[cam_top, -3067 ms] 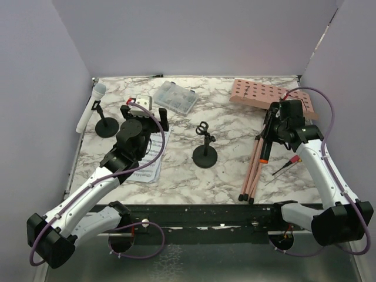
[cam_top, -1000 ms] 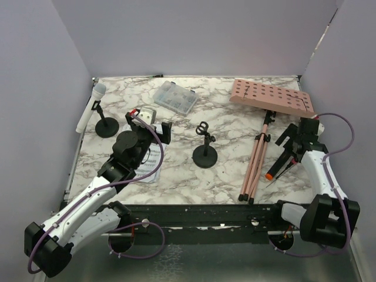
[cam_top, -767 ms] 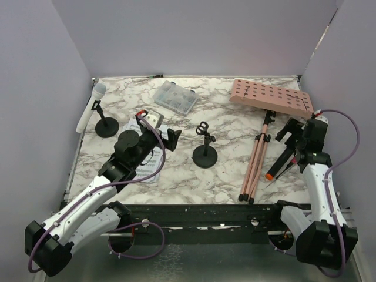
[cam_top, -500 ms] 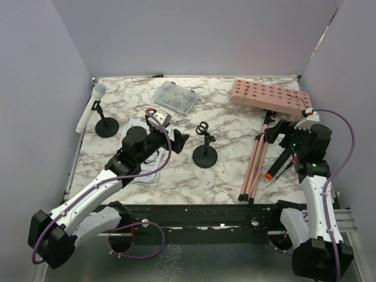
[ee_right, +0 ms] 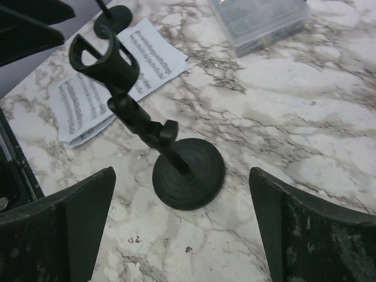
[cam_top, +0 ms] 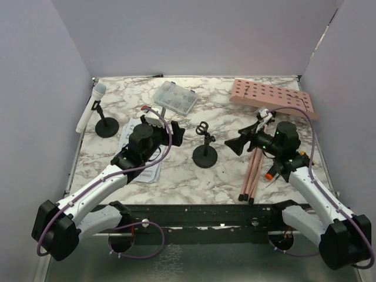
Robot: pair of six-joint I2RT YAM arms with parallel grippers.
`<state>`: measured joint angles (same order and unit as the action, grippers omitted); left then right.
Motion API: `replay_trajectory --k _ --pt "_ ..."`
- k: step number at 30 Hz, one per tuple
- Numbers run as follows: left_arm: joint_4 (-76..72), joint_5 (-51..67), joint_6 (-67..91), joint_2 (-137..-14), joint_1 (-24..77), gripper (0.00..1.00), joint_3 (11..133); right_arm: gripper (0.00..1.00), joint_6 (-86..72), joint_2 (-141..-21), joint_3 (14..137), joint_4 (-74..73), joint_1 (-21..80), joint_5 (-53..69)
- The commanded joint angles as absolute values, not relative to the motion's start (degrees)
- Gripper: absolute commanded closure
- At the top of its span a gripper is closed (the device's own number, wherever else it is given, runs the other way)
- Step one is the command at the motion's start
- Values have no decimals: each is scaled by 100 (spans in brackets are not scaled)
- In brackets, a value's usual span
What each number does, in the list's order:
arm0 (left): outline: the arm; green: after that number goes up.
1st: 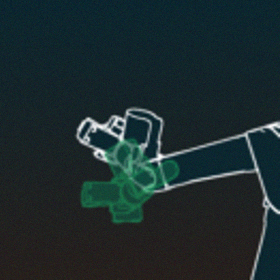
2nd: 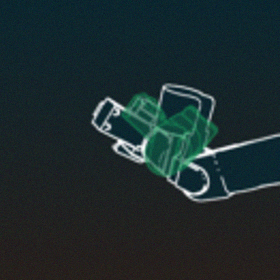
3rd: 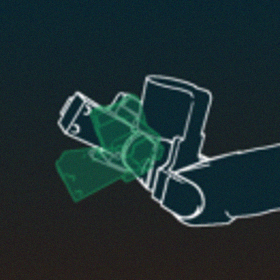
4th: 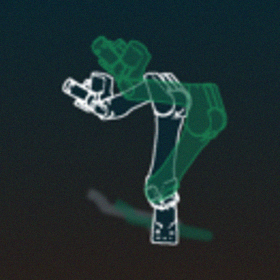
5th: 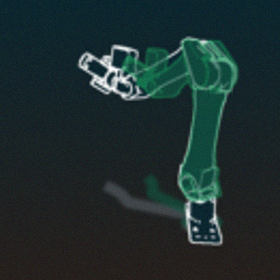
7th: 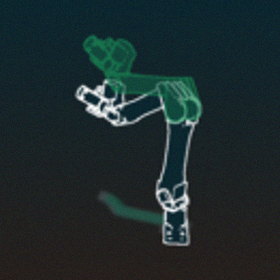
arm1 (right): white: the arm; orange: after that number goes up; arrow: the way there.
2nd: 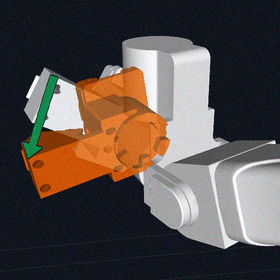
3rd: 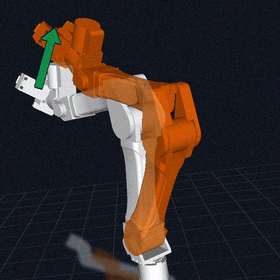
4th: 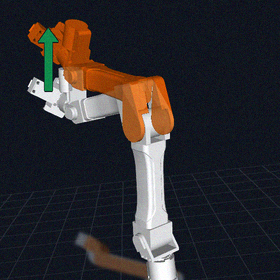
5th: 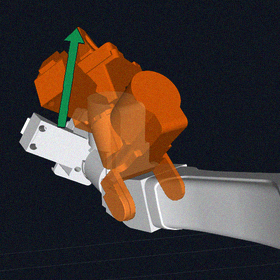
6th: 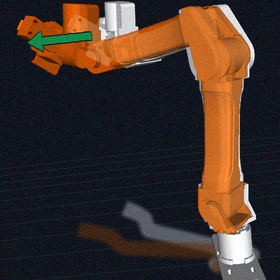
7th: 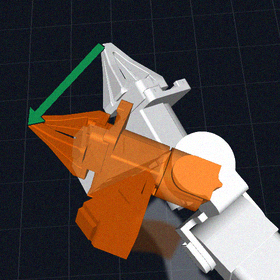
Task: Pack up the instrument practice props
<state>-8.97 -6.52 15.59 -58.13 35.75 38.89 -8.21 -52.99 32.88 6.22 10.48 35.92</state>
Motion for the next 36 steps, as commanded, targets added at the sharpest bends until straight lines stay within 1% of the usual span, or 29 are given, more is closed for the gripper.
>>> replay_trajectory --k 1,7,11,13,17,19,22,25,29,30,36 --pt "-602 -1430 1910 -5854 3604 1 4017 1 -680 -5651 3432 1447 1735 3310" --pt "-500 -1696 2038 -5880 3595 1 4006 3 -402 -6391 3654 1945 2601 2810" --pt "-440 -1807 2048 -5925 3585 1 4080 7 -332 -6881 3775 2442 2908 2602" --pt "-397 -1856 2048 -5937 3578 1 4119 12 -299 -7106 3827 2651 2996 2507" --pt "-335 -1934 2048 -5901 3569 1 4146 25 -142 -7605 4012 2883 3158 2495" --pt "-300 -2003 2040 -5881 3564 1 4159 33 -62 -7789 4124 2920 3201 2530" --pt "-211 -2079 2001 -5861 3551 1 4190 51 -52 -7945 4210 2922 3217 2512" --pt "-155 -2184 1955 -5813 3535 1 4206 72 254 -8018 4295 2880 3217 2323" --pt "-79 -2273 1888 -5772 3493 1 4243 95 462 -8194 4516 2753 3218 1836" --pt "-55 -2280 1871 -5769 3475 1 4260 99 518 -8251 4562 2805 3209 1700" --pt "123 -2346 1671 -5735 3343 1 4387 100 774 -8803 5129 2986 3020 1186"
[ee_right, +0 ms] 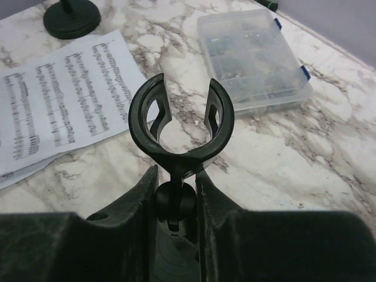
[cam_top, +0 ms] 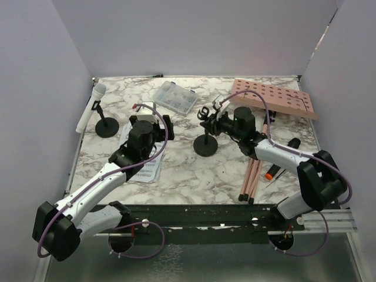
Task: Pack up the instrument practice props
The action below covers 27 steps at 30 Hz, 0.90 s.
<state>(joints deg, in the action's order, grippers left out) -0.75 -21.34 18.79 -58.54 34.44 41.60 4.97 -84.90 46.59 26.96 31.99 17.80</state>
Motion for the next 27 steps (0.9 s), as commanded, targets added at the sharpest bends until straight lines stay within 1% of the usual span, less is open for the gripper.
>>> replay_trajectory --k 1,11,19,21,23,24,26,27 --pt "168 -2365 1636 -5727 3322 1 4412 100 748 -8919 5246 3014 2938 1152" --pt "473 -2461 1526 -5553 2947 1 4466 100 477 -10150 6366 3082 2002 1316" --pt "536 -2443 1527 -5553 2774 1 4517 99 511 -10814 7173 2993 1925 1293" --pt "563 -2436 1512 -5567 2747 1 4557 97 518 -10918 7294 3011 1921 1249" --pt "585 -2435 1512 -5594 2719 1 4590 92 527 -10988 7411 2993 1921 1240" --pt "590 -2428 1517 -5609 2702 1 4596 87 521 -10994 7447 2975 1917 1255" --pt "597 -2417 1517 -5632 2669 1 4620 70 519 -10962 7482 2939 1916 1345" --pt "600 -2416 1520 -5646 2657 1 4635 63 512 -10927 7483 2905 1916 1386"
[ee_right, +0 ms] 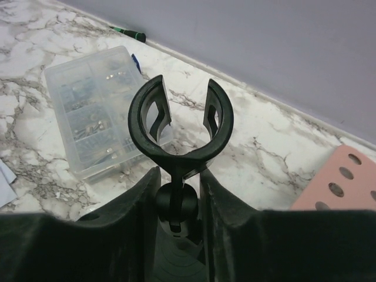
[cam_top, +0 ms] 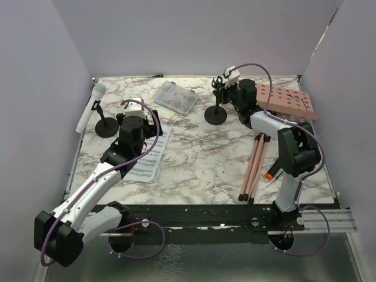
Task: Pack up the instrument practice props
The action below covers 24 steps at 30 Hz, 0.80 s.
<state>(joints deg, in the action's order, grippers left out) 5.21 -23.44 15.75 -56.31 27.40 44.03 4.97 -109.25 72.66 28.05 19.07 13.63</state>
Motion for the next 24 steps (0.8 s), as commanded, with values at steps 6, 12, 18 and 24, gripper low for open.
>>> replay_trajectory --k 6,12,18,24 --pt "610 -2572 1516 -5794 2505 1 4775 34 427 -10376 7203 2854 1916 1427" --pt "818 -3074 1760 -6134 2250 1 5027 16 285 -9296 6539 2804 1916 1300" --pt "899 -3858 2227 -6577 1930 1 5208 10 92 -7694 5481 2889 1916 1102" --pt "735 -4582 2378 -7087 1616 1 5378 6 18 -6206 4429 2769 1916 911"
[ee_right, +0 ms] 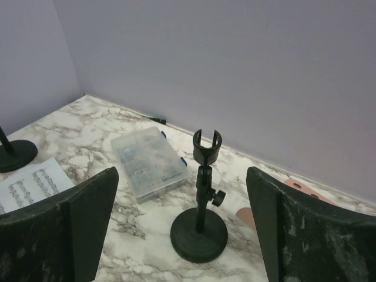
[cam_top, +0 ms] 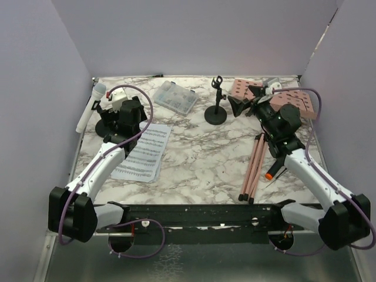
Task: Pack up the instrument practice props
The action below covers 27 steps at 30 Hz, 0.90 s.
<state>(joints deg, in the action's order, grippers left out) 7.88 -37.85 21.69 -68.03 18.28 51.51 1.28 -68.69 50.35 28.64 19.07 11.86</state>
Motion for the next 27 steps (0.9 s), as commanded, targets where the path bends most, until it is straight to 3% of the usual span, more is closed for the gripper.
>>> replay_trajectory --k 1,12,27 --pt "651 -4654 2376 -7176 1545 1 5386 5 18 -5990 4268 2731 1916 865" --pt "-1066 -5445 2181 -8189 1031 3 5203 0 131 -4345 3380 1877 1916 470" --pt "-2995 -6188 1512 -9874 537 13 5208 0 721 -3977 3729 651 1916 366"
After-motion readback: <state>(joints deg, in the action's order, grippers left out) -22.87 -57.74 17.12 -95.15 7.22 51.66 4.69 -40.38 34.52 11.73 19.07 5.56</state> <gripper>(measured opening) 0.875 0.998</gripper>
